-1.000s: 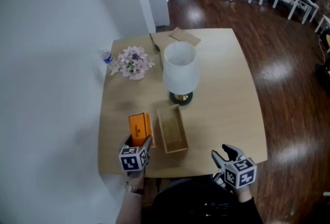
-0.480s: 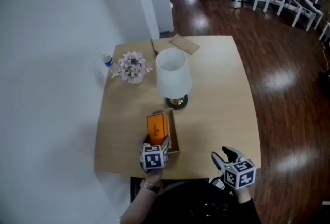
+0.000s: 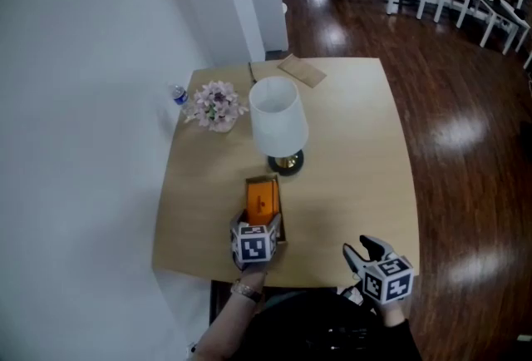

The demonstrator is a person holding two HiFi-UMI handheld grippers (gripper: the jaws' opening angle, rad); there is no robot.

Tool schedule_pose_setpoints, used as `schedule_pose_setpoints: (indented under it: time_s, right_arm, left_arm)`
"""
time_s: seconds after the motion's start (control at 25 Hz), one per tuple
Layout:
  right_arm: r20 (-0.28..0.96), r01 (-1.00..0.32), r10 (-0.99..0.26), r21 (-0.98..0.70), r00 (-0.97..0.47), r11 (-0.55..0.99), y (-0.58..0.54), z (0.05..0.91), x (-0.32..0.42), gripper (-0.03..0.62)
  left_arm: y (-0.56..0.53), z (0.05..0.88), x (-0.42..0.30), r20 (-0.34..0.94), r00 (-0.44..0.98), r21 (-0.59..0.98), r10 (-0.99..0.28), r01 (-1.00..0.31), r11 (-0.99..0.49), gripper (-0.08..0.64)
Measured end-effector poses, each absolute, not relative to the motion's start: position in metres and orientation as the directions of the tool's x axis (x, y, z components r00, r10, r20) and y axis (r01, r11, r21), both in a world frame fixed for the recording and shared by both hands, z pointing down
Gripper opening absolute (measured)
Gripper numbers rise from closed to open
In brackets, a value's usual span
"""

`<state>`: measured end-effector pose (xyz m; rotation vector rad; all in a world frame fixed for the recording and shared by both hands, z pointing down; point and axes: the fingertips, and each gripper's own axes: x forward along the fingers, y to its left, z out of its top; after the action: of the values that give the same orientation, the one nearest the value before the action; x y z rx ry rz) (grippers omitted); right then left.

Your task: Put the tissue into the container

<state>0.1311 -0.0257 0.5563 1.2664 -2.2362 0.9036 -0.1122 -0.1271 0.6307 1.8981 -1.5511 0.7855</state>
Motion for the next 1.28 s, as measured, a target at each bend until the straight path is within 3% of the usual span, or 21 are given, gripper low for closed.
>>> schedule_pose_setpoints:
  time_s: [0.28,0.48,0.6,0.84,0.92,1.0,1.04,1.28]
  right_arm:
    - [0.612,-0.861,-0.606,-0.335,-0.508,0.384,-0.028,0.553,0.134,0.196]
    - [0.605,-0.863,-0.617,-0.333,-0.504,0.379,-0.029,0.547,0.131,0.196]
    - [0.607,-0.868,-0.621,-0.332,-0.497,0.37,-0.03,0.546,0.128,0.196]
    - [0.618,-0.881,-0.627,-0.318,-0.473,0.351,-0.031,0.55,0.115,0.196]
    - [0.64,-0.889,-0.617,-0.303,-0.457,0.344,-0.027,0.553,0.112,0.156]
    - [0.652,-0.897,-0.618,-0.288,-0.44,0.335,-0.023,0.554,0.111,0.027]
    - [0.654,-0.9,-0.62,-0.282,-0.433,0.331,-0.021,0.553,0.111,0.008]
    - [0.669,-0.914,-0.624,-0.259,-0.404,0.313,-0.014,0.553,0.107,0.003]
  left_arm:
    - [-0.119,0.604,-0.102,0.672,0.252,0.128,-0.696,-0.966,-0.227,0.43]
    - [-0.087,0.553,-0.07,0.6,0.44,0.212,-0.668,-0.893,-0.397,0.419]
    - [-0.061,0.529,-0.045,0.571,0.549,0.238,-0.61,-0.822,-0.517,0.326]
    - [-0.036,0.532,-0.012,0.541,0.683,0.29,-0.491,-0.699,-0.654,0.031]
    - [-0.033,0.535,-0.009,0.532,0.701,0.292,-0.474,-0.678,-0.675,0.019]
    - [-0.031,0.537,-0.01,0.54,0.708,0.286,-0.455,-0.663,-0.692,0.006]
    - [-0.03,0.538,-0.011,0.546,0.711,0.285,-0.444,-0.656,-0.699,0.005]
    - [-0.026,0.543,-0.015,0.564,0.72,0.283,-0.404,-0.629,-0.724,0.005]
